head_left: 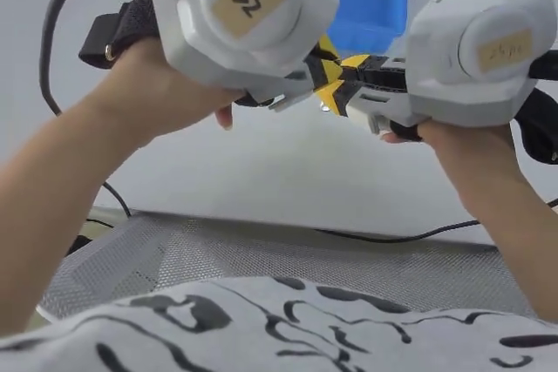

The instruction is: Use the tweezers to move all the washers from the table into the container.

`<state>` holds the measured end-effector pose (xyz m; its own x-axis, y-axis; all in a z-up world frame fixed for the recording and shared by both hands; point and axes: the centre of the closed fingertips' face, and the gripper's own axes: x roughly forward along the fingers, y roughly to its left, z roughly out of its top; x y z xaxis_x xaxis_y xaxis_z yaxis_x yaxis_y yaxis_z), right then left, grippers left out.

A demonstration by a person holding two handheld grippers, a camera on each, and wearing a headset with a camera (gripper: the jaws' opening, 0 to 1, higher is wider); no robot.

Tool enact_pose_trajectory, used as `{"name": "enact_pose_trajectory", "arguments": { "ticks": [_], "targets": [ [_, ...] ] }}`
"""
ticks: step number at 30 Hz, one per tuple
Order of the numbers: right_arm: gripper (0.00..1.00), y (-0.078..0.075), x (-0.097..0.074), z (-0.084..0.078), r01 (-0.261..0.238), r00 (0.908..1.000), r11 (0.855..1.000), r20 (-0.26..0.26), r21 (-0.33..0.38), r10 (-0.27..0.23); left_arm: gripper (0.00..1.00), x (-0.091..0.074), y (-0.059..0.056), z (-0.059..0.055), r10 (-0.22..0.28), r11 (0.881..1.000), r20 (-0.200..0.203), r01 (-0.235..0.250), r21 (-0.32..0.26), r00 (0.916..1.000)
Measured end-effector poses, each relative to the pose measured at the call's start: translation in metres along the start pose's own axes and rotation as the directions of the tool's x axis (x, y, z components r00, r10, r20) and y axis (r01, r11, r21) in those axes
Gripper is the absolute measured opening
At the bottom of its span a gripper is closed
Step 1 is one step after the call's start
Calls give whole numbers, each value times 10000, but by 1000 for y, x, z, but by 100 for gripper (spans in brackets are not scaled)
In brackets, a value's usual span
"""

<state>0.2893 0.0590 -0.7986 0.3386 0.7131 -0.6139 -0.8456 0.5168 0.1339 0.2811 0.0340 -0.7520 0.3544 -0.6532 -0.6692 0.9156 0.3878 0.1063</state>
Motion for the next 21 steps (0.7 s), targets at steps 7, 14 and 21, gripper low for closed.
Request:
{"name": "enact_pose_trajectory", "arguments": {
  "ticks": [7,14,21],
  "targets": [
    [9,0,4,-7,-66,9999,9999,-151,102,67,0,6,-1,-6,-124,9998,-90,123,-135,9999],
    [9,-3,6,-9,-96,9999,9994,-121,323,100,0,8,0,-7,-165,9994,41,166,-310,9999],
    [8,-3,7,-9,-102,9998,9996,-182,270,107,0,8,1,-7,-220,9986,57,223,-488,9997]
  ]
}}
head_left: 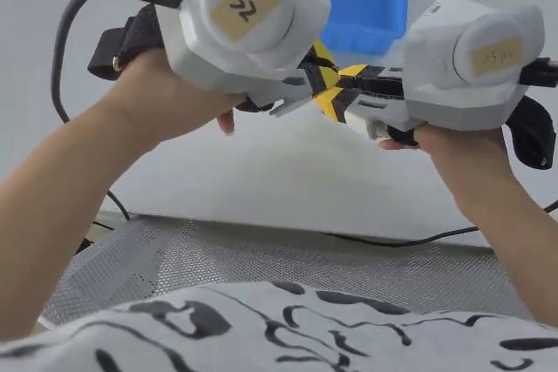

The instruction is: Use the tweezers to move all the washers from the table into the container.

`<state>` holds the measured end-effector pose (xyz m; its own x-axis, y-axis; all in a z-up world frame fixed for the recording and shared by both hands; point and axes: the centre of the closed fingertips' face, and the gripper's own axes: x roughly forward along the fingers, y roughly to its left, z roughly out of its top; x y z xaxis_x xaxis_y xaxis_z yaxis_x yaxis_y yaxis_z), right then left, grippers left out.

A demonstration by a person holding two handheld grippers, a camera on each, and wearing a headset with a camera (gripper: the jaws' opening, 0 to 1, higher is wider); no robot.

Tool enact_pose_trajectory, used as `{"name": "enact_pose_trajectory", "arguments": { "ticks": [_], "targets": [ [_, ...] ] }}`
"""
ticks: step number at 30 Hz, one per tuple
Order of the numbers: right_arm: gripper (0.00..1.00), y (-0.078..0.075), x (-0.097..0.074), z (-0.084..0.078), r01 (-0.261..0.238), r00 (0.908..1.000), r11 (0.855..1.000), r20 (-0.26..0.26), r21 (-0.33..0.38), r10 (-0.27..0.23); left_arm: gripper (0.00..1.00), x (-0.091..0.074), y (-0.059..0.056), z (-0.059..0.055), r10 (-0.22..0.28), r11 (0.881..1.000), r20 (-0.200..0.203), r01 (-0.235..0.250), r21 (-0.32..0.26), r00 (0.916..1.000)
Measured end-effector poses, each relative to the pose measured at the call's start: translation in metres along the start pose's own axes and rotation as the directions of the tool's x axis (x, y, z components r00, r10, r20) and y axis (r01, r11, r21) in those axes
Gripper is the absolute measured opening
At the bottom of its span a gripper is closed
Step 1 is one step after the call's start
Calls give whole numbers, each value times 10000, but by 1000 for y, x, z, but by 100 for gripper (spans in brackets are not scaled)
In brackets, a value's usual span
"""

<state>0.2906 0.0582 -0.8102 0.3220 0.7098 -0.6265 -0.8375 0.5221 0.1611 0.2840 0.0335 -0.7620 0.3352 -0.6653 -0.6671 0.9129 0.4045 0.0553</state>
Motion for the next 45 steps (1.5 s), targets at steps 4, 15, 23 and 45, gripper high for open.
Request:
{"name": "enact_pose_trajectory", "arguments": {
  "ticks": [4,15,23,45],
  "targets": [
    [6,0,0,-1,217,9997,9986,-85,-492,-222,0,0,1,0,16,10000,-17,-16,35,10000],
    [4,2,-3,4,486,9982,9914,-289,-1216,-524,0,-1,-3,8,135,9974,-180,-122,705,9997],
    [3,-2,-11,23,861,9961,9795,-39,-1820,-883,0,-13,6,21,348,9944,-5,-346,997,9994],
    [3,-36,-18,73,1681,9836,9649,985,-2020,-1508,0,-21,45,54,1624,9772,1192,-1764,1182,9795]
  ]
}}
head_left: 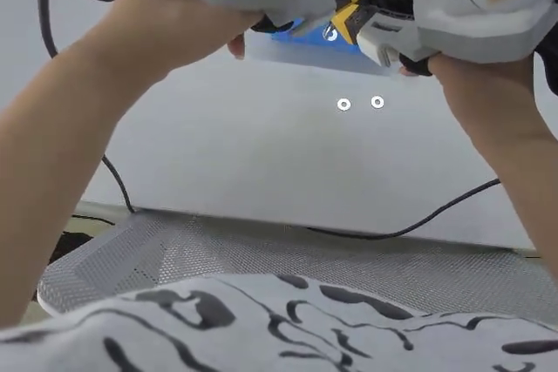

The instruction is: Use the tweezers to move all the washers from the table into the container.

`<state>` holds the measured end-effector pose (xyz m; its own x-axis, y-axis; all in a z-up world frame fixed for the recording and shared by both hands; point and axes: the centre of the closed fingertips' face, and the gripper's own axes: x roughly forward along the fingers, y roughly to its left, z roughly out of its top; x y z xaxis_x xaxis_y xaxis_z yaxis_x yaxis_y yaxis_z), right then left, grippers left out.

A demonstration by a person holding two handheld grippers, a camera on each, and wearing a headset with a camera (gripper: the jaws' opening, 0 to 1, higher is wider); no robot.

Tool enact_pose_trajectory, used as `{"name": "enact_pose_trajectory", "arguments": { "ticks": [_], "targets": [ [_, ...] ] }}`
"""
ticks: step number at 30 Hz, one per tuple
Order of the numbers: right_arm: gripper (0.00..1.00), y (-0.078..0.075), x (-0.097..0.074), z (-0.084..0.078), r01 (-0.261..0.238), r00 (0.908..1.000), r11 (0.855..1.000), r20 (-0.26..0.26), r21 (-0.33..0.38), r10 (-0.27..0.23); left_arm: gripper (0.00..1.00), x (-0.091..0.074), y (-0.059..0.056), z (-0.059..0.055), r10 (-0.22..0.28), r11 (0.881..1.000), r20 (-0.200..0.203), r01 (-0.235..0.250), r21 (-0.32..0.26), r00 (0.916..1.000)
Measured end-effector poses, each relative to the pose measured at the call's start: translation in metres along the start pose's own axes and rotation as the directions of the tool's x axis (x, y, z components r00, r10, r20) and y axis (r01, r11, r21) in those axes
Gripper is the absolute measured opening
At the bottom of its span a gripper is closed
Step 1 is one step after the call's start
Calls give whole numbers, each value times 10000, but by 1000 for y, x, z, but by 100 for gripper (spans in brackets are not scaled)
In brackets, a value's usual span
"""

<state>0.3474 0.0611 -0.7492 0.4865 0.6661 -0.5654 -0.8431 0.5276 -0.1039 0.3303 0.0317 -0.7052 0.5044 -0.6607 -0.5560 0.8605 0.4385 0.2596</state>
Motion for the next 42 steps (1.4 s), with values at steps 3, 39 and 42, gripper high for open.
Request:
{"name": "enact_pose_trajectory", "arguments": {
  "ticks": [3,39,42],
  "targets": [
    [3,-7,2,2,77,9999,9999,82,90,-78,0,2,8,3,205,9998,129,-204,-22,9997],
    [3,-29,61,-36,373,9984,9907,-475,1307,-314,0,48,33,-40,470,9963,-307,-490,-705,9984],
    [3,-29,61,-36,419,9983,9906,-459,1302,-362,0,48,34,-39,491,9954,-221,-508,-812,9985]
  ]
}}
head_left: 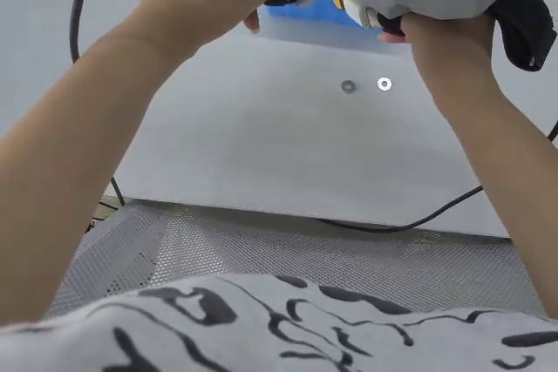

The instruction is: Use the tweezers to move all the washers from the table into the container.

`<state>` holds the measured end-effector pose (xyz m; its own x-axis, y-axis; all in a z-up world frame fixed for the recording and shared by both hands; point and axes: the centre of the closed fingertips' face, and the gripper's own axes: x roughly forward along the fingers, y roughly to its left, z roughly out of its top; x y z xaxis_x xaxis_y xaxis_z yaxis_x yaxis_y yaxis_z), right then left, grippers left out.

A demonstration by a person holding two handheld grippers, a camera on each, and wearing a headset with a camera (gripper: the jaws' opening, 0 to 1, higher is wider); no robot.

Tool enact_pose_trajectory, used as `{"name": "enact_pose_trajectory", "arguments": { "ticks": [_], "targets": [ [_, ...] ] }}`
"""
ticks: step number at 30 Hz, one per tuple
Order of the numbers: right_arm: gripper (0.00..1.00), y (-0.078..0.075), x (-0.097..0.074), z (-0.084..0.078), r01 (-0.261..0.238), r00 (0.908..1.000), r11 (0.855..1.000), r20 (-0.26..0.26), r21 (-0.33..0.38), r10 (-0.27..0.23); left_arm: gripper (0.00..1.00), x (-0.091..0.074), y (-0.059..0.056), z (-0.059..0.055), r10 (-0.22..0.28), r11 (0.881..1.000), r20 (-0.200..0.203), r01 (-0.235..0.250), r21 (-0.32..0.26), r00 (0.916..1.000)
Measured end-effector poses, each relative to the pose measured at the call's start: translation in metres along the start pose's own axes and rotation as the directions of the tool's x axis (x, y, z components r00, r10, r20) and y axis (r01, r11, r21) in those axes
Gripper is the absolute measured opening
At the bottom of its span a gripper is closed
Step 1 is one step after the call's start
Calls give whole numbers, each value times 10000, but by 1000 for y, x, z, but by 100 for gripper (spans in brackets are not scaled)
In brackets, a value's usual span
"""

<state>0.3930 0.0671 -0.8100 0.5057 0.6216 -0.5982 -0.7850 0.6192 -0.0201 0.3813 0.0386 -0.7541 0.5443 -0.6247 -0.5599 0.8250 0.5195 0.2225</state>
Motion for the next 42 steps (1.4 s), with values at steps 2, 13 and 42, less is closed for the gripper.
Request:
{"name": "enact_pose_trajectory", "arguments": {
  "ticks": [2,13,42],
  "targets": [
    [3,0,0,1,-7,10000,10000,49,58,7,0,0,1,0,24,10000,51,-24,-26,10000],
    [4,2,-6,5,45,10000,10000,86,-13,-45,0,-7,-5,6,0,10000,79,-1,89,10000],
    [3,31,-67,37,40,9941,10000,1079,-4,-39,0,-48,-30,42,317,9989,970,-350,318,9948]
  ]
}}
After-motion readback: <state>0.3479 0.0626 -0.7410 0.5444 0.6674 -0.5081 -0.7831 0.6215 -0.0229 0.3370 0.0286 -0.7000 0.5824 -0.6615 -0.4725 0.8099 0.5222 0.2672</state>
